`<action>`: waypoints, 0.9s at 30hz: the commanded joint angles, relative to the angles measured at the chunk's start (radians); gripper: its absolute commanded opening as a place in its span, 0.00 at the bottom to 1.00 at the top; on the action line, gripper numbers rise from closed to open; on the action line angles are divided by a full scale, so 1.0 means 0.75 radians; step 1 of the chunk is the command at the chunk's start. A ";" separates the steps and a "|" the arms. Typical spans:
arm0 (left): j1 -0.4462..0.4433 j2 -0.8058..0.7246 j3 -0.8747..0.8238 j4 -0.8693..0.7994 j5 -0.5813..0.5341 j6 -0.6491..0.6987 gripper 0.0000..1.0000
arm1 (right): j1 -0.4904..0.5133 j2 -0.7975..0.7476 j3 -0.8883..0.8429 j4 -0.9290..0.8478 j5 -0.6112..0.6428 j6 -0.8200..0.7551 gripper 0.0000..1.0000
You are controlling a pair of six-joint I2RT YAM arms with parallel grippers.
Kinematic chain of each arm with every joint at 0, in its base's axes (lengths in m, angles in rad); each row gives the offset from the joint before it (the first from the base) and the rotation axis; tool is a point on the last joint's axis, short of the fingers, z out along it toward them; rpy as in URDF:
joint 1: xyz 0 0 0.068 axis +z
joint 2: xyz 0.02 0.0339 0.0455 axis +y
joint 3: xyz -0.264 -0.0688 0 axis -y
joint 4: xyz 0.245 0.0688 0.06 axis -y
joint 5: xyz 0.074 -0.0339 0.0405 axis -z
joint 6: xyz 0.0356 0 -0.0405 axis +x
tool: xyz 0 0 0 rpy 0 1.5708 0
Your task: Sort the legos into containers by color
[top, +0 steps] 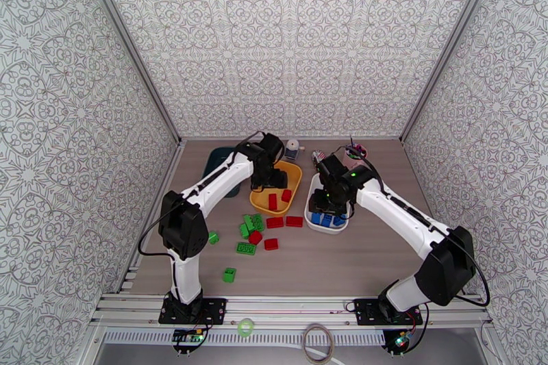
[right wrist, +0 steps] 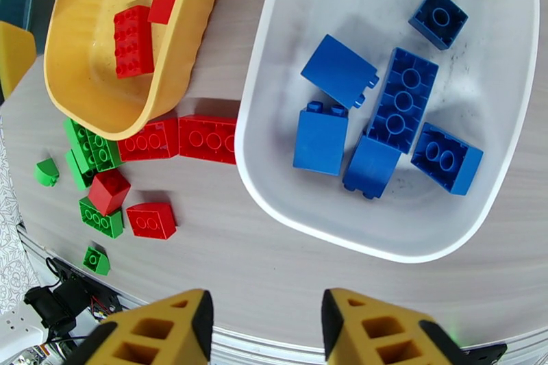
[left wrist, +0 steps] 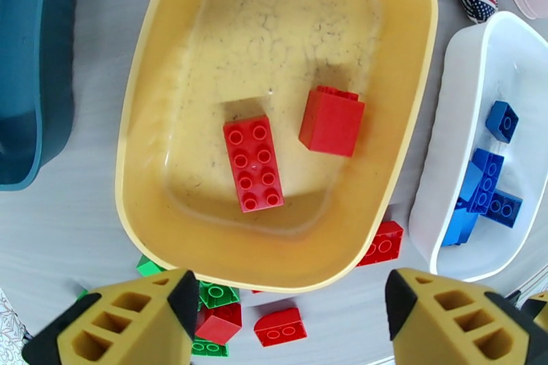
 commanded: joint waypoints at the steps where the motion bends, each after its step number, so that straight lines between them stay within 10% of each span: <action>1: -0.024 -0.131 -0.109 0.012 -0.006 -0.040 0.77 | 0.010 -0.025 0.004 -0.040 0.042 0.030 0.49; 27: -0.120 -0.719 -0.852 0.182 -0.008 -0.454 0.81 | 0.347 -0.011 -0.041 -0.043 0.191 -0.040 0.59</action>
